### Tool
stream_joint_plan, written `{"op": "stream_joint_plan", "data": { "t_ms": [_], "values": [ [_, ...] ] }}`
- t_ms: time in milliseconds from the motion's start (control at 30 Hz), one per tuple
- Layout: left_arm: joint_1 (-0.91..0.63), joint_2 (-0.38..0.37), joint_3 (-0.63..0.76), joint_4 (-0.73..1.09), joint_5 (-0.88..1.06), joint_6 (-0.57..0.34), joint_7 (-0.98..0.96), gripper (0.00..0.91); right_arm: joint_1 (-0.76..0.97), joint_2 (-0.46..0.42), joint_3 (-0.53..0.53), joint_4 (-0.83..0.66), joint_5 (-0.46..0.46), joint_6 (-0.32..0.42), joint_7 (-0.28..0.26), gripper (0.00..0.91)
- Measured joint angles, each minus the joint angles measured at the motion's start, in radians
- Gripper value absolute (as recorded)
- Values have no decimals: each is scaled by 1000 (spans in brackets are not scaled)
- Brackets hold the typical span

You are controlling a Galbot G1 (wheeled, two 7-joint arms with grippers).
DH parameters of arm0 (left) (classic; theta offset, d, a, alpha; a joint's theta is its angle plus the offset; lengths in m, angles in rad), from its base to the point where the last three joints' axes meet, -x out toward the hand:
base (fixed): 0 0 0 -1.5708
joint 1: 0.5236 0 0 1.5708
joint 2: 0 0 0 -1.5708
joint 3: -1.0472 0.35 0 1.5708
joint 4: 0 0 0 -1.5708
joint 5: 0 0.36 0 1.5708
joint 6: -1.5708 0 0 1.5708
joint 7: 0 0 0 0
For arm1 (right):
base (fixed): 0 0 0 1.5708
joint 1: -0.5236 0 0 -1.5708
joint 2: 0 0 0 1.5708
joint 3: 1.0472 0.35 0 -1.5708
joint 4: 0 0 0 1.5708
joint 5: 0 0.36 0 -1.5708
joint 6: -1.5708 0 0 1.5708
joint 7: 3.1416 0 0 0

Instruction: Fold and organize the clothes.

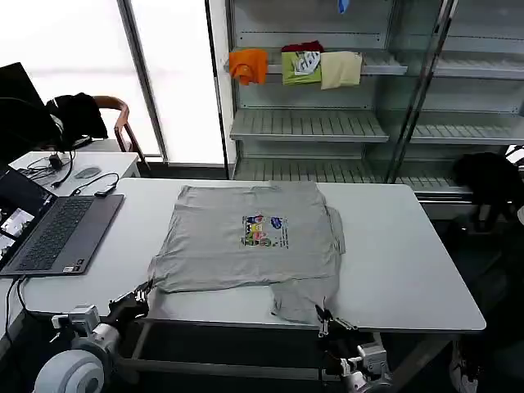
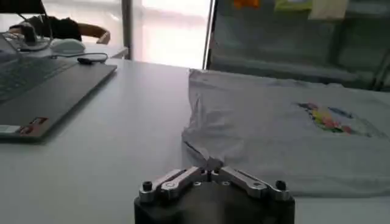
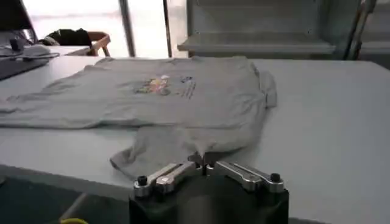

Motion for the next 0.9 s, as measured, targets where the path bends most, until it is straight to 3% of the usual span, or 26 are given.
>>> {"op": "stream_joint_plan", "data": {
  "t_ms": [433, 900],
  "values": [
    [-136, -27, 32, 12, -56, 5, -71, 10, 206, 29, 19, -94, 47, -43, -24, 0],
    [-416, -97, 147, 178, -36, 22, -137, 10, 527, 81, -31, -388, 27, -24, -127, 0]
  ]
}}
